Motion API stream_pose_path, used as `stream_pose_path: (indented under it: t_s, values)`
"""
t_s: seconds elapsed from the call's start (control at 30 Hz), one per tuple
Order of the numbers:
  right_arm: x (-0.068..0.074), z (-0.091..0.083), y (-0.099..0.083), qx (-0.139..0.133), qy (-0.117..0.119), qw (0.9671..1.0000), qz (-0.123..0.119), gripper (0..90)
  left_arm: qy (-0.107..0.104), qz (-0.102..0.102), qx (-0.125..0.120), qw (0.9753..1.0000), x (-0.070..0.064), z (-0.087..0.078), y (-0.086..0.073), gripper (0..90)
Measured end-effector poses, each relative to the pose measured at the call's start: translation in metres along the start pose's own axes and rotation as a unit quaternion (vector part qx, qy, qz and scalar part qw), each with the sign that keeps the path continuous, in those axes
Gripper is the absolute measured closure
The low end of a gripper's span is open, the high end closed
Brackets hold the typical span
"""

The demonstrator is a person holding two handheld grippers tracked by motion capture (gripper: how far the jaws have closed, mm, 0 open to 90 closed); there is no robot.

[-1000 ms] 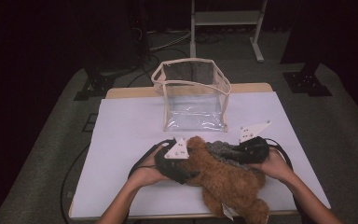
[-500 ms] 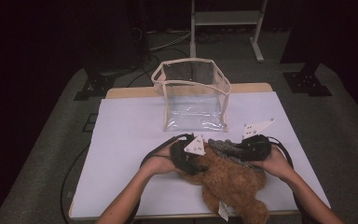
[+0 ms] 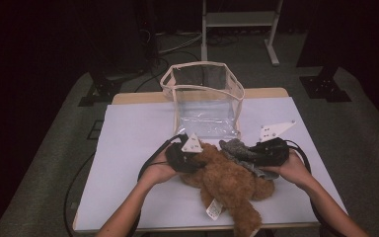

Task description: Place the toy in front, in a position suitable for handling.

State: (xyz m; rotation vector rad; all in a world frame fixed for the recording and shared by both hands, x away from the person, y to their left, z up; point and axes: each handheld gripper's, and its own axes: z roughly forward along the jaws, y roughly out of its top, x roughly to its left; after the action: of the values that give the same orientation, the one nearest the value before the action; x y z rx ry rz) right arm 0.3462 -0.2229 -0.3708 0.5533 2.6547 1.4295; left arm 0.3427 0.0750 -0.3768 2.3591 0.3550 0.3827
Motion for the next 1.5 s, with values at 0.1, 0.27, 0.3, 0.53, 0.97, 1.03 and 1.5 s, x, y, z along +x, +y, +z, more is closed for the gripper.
stream_pose_path:
  t_s: [0.1, 0.27, 0.3, 0.53, 0.97, 1.03, 1.5]
  values:
    - [0.003, 0.001, 0.006, -0.002, 0.002, 0.9999, -0.012, 78.6, 0.010, -0.011, 0.007, 0.9999, 0.007, -0.006, -0.006, 58.0]
    - [0.014, -0.009, 0.010, -0.011, 0.014, 0.9996, -0.022, 78.6, 0.051, -0.043, 0.014, 0.9977, 0.022, -0.015, -0.016, 57.4]
    - [0.017, -0.010, 0.009, -0.013, 0.018, 0.9995, -0.024, 78.6, 0.060, -0.051, 0.015, 0.9968, 0.025, -0.017, -0.019, 57.3]
    - [0.029, 0.004, -0.007, -0.006, 0.018, 0.9994, -0.028, 78.6, 0.078, -0.072, 0.026, 0.9940, 0.031, -0.028, -0.028, 55.8]
    - [-0.014, 0.037, -0.003, -0.012, -0.043, 0.9990, 0.006, 79.4, 0.023, -0.066, -0.009, 0.9975, 0.024, -0.047, -0.044, 51.6]
    - [-0.014, 0.039, -0.002, -0.011, -0.038, 0.9992, 0.006, 79.4, 0.022, -0.059, -0.022, 0.9978, 0.026, -0.052, -0.048, 48.6]
    - [-0.015, 0.037, -0.009, -0.017, -0.029, 0.9994, 0.012, 78.9, 0.017, -0.048, -0.077, 0.9957, 0.043, -0.070, -0.112, 28.3]
